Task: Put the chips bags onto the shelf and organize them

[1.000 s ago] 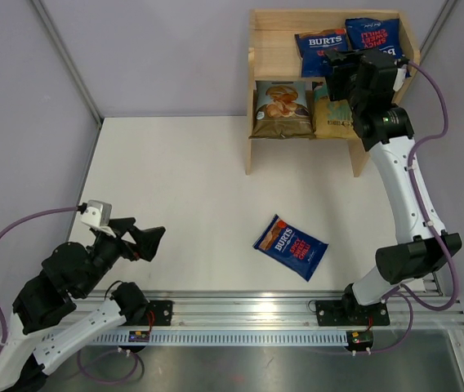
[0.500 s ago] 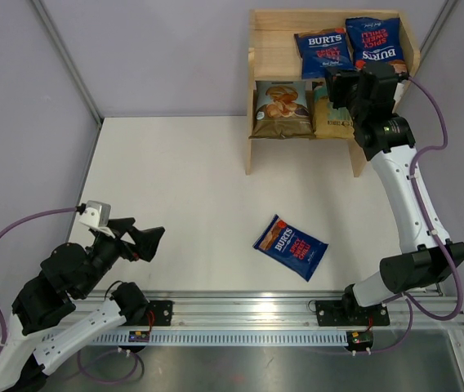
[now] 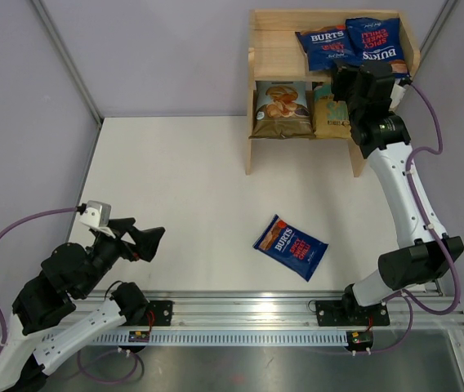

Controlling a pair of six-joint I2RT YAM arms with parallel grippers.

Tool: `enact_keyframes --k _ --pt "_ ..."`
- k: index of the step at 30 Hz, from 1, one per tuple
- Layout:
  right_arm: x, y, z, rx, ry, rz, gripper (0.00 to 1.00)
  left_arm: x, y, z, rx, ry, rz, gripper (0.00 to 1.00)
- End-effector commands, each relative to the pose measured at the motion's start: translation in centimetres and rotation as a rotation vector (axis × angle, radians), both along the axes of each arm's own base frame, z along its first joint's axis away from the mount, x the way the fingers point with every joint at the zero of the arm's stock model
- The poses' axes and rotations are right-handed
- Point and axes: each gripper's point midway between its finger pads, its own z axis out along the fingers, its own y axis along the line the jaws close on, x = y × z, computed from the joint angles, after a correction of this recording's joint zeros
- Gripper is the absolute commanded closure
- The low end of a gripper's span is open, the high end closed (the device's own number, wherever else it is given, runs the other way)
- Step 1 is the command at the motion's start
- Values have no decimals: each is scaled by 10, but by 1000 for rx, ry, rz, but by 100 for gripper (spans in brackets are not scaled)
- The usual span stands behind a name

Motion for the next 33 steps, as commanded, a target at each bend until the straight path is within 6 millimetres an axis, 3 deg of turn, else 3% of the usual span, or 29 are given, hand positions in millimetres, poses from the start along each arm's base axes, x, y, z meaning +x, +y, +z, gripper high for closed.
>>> enact_keyframes --k 1,6,11,15,18,22,27,33 --pt "5 -19 21 94 -95 -107 80 3 -7 7 -19 -27 -19 1" --pt "4 -22 32 107 -114 -147 80 3 -8 7 -18 -27 -22 1" --pt "7 -25 28 101 -106 -175 80 3 -8 7 -19 -27 -23 1" --pt "4 -14 24 68 -81 -115 71 3 -8 7 -18 -27 -23 1" --pt "-6 -17 21 54 -74 -123 67 3 -9 7 -16 -23 -26 1" --pt "-18 -16 20 31 -56 -99 50 3 -8 7 -19 -25 -23 1" --pt "-31 -7 23 1 -46 -36 1 3 -7 8 -24 -26 -13 1" --pt "-56 -6 26 -46 -53 11 1 8 -5 9 -18 -8 21 1"
